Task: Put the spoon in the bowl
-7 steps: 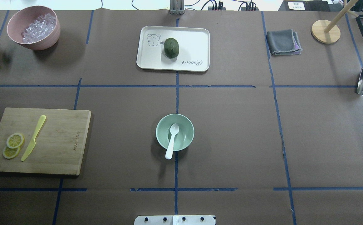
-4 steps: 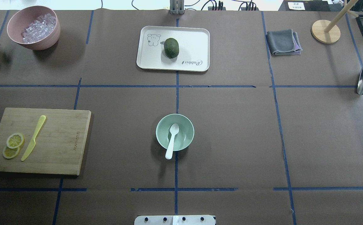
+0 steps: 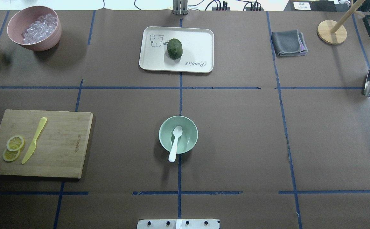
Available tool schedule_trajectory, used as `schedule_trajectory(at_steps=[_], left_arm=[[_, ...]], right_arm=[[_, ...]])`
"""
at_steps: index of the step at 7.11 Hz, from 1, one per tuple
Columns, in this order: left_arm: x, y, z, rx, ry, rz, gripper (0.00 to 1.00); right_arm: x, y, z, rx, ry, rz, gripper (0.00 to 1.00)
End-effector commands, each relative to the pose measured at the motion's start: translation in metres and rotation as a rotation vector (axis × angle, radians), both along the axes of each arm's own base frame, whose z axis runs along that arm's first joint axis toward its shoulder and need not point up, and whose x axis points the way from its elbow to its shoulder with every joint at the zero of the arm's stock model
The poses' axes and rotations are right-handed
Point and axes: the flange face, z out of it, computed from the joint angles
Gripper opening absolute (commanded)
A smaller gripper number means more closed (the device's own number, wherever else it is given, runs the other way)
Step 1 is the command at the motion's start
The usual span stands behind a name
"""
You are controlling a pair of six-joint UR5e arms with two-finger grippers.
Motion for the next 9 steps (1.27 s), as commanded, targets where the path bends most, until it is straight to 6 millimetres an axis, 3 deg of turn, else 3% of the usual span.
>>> schedule_trajectory(at_steps=[1,9], left_arm=[[-0.0004,0.0007,0.0018,-0.006,0.0,-0.002,1.0],[-0.0004,0.0005,0.001,-0.004,0.0,-0.003,1.0]], right_arm=[[-0.0002,-0.0005,0.0002,0.0,0.0,0.0,1.0],[0.0016,0.0014,0.0058,-0.005,0.017,-0.002,1.0]])
